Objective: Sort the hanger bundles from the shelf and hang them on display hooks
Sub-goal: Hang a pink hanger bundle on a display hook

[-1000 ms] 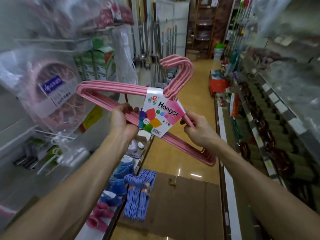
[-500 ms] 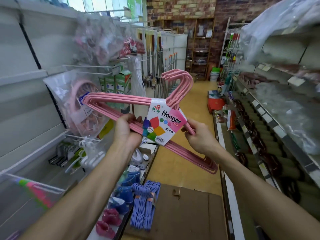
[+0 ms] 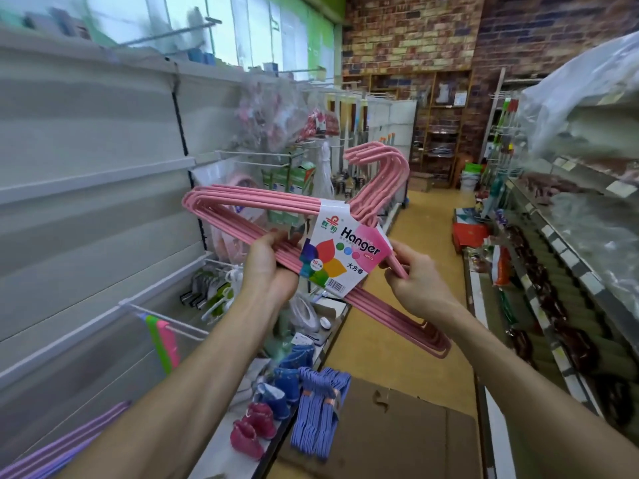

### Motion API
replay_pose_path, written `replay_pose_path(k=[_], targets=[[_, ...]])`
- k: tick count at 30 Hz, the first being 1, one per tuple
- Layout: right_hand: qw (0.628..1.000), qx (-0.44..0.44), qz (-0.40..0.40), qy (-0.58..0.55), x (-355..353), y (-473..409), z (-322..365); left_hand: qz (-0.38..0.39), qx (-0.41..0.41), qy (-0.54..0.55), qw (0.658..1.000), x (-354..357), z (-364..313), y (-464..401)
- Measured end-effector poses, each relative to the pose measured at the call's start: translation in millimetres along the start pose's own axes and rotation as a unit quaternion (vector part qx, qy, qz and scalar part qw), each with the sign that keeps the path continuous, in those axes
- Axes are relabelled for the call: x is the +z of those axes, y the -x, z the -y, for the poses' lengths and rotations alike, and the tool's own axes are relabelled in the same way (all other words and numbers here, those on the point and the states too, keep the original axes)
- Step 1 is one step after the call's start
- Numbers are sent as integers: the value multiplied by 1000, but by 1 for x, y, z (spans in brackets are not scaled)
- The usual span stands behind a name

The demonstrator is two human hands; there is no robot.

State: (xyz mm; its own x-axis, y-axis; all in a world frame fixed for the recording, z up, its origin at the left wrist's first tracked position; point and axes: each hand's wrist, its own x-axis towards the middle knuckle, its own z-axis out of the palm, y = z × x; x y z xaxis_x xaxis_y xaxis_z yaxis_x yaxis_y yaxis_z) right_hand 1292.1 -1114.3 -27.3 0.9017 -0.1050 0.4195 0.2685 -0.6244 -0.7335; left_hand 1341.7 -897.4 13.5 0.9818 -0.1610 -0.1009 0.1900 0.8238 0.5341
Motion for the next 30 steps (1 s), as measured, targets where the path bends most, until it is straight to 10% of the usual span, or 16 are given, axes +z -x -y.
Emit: replay_pose_path(k=[16, 30], targets=[[966, -177, 168, -87, 83, 52, 77, -152, 237, 76, 957, -79, -65, 169], [868, -287, 349, -205, 219, 185, 224, -291, 435, 112, 844, -177, -131, 406]])
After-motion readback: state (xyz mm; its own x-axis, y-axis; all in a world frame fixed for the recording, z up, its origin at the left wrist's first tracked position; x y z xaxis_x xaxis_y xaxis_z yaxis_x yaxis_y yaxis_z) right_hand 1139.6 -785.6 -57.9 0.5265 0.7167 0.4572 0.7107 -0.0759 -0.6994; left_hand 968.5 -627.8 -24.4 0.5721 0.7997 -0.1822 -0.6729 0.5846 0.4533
